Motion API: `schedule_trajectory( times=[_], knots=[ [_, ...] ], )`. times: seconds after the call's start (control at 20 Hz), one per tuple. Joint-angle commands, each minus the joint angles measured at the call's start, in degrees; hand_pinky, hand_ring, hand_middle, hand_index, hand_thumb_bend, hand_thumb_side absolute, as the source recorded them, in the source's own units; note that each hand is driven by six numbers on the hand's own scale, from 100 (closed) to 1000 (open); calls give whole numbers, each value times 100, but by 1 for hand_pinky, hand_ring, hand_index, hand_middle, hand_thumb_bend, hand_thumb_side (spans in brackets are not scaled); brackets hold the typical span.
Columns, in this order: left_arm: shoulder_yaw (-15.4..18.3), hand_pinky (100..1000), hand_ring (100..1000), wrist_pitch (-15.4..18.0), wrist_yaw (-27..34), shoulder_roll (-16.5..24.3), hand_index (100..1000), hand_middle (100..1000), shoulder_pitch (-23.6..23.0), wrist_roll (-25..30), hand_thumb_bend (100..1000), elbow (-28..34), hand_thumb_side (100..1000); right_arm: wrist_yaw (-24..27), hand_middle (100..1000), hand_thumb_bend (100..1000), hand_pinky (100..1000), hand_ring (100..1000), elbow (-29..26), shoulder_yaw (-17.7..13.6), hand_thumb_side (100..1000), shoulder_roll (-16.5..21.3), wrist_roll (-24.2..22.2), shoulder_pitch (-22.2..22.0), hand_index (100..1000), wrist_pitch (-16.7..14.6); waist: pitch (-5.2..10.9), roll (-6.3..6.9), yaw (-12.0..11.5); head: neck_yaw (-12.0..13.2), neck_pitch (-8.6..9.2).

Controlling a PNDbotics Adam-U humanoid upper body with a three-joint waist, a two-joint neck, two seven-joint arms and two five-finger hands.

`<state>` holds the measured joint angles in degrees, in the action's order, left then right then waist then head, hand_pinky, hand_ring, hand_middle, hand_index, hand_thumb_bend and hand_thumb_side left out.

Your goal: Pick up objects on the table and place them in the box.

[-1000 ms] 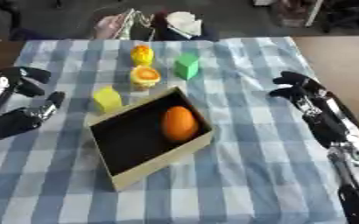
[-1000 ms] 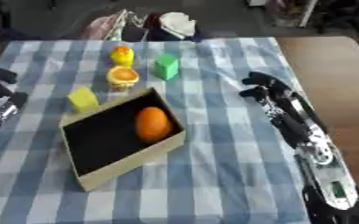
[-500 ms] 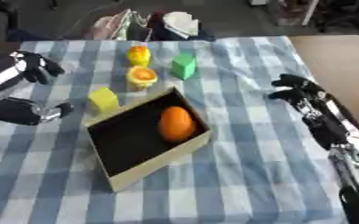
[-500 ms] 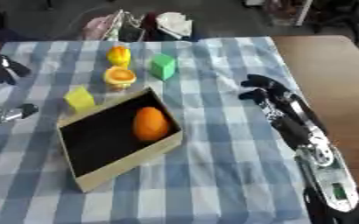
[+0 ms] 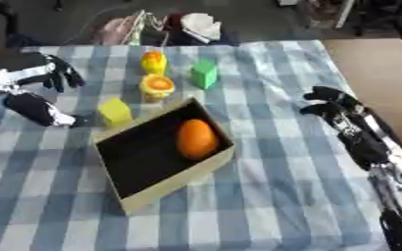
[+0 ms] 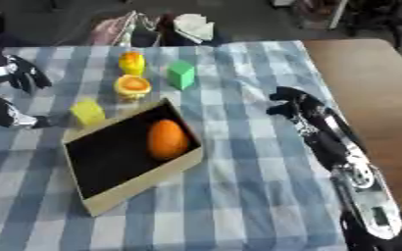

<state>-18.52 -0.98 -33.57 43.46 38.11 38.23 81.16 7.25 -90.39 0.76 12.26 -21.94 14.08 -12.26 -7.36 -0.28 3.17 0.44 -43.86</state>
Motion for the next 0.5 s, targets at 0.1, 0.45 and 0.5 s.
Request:
schedule_trajectory(
  times=[0.1, 0.45, 0.5],
  knots=[
    [29, 714, 669, 225, -376, -154, 808, 692, 287, 128, 590, -466, 438, 68, 787, 100, 912, 734, -45, 4, 613, 80, -31, 61, 873, 5, 169, 32, 25, 18, -25],
    [-45, 714, 671, 397, -815, -451, 813, 698, 404, 38, 618, -795, 448, 110, 787, 100, 912, 735, -18, 17, 615, 74, -63, 76, 873, 16, 166, 4, 64, 32, -25],
    [-53, 713, 671, 394, -861, -488, 814, 698, 413, -6, 618, -835, 446, 115, 787, 100, 912, 735, -17, 20, 616, 69, -67, 79, 873, 16, 166, -1, 65, 39, -25]
  ],
)
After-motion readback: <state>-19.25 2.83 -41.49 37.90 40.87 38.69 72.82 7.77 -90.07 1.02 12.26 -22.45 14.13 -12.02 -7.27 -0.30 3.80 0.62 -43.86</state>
